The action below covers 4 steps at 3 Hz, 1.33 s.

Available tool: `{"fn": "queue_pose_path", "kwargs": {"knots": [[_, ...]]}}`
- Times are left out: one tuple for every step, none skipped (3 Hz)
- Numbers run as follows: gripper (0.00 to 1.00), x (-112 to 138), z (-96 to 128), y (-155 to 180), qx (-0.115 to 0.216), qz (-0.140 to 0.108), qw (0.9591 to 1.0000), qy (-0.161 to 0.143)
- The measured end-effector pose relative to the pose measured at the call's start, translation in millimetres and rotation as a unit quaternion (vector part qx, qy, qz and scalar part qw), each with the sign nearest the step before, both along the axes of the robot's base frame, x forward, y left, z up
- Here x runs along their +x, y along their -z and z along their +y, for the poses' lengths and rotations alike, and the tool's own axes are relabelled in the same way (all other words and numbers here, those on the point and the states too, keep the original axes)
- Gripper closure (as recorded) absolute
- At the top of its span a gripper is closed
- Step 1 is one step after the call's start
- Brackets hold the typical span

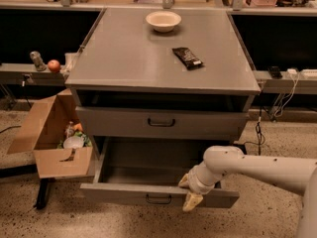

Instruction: Open middle drawer

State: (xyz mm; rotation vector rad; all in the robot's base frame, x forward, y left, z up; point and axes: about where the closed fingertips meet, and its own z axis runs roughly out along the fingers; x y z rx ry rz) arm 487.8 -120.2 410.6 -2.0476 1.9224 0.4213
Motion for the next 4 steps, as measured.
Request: {"fn": "queue_pose_path", "kwargs": {"knots": [[0.00,0,0,0,0.000,0.000,1.0000,0.000],[0.00,0,0,0,0.000,0.000,1.0000,0.000],[0.00,-19,-1,7,-0.011,0.009,0.9998,-0.015],[0.15,-52,-7,7,-0.014,0.013,0.9996,-0.022]]}}
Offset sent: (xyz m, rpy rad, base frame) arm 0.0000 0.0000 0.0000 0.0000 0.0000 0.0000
